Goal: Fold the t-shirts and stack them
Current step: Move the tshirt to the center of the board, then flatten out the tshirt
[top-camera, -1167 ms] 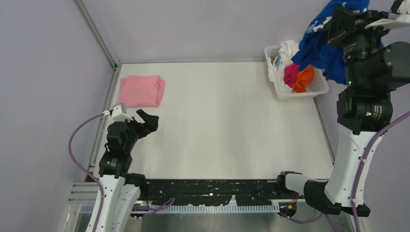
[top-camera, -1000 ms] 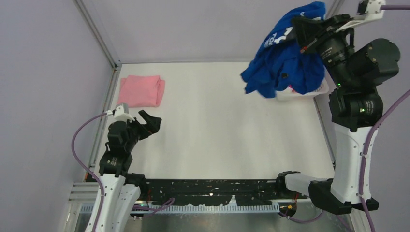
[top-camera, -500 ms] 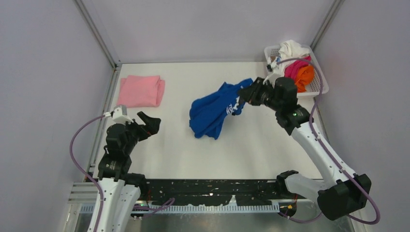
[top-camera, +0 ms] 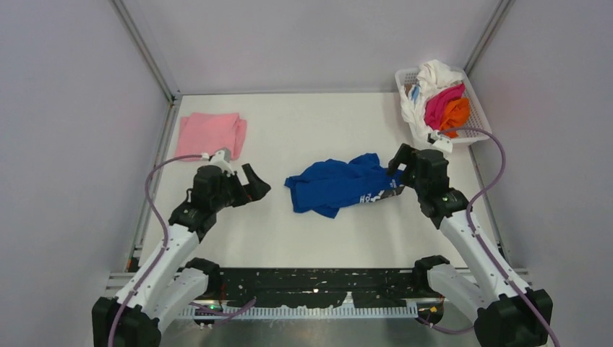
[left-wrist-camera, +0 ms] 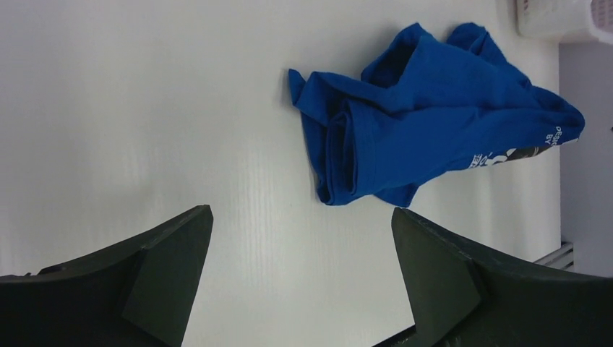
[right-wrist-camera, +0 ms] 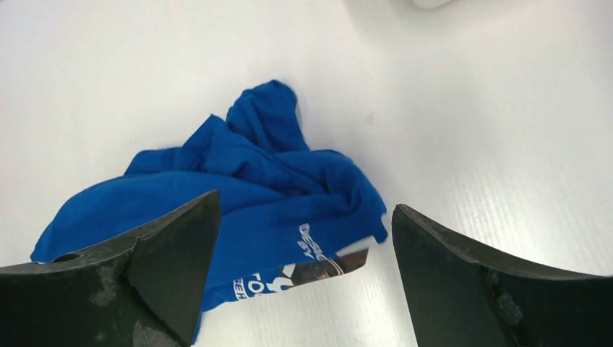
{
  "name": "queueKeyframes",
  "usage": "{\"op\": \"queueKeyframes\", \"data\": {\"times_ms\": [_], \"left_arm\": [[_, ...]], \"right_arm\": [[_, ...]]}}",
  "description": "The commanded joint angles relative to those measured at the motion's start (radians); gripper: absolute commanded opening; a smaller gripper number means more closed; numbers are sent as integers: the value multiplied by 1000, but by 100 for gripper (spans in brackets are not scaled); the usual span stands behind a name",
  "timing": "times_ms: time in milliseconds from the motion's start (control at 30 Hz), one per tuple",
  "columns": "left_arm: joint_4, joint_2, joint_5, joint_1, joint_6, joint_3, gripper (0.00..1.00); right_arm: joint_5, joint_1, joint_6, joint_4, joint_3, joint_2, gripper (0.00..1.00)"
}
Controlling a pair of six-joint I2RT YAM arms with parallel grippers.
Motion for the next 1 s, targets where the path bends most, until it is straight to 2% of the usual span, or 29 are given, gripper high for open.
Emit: {"op": "queueKeyframes", "data": {"times_ms": [0, 33, 133, 300, 367, 667, 967], "left_arm": [[118, 157, -7, -84, 22, 85, 99], [130, 207, -7, -92, 31, 104, 99], [177, 369, 20, -104, 47, 148, 89], [231, 584, 96, -104, 56, 236, 68], [234, 654, 111, -105, 64, 275, 63], [253, 898, 220, -120, 75, 399, 53], [233, 1005, 220, -126, 82, 444, 46]], "right_arm": [[123, 1, -84, 32, -11, -84, 95], [123, 1, -97, 29, -21, -108, 95], [126, 1, -108, 18, -43, -156, 95], [114, 1, -109, 6, -91, -209, 95], [112, 1, -94, 4, -109, -209, 96], [155, -33, -2, 48, -198, -162, 95], [32, -116, 29, 132, -247, -126, 95]]}}
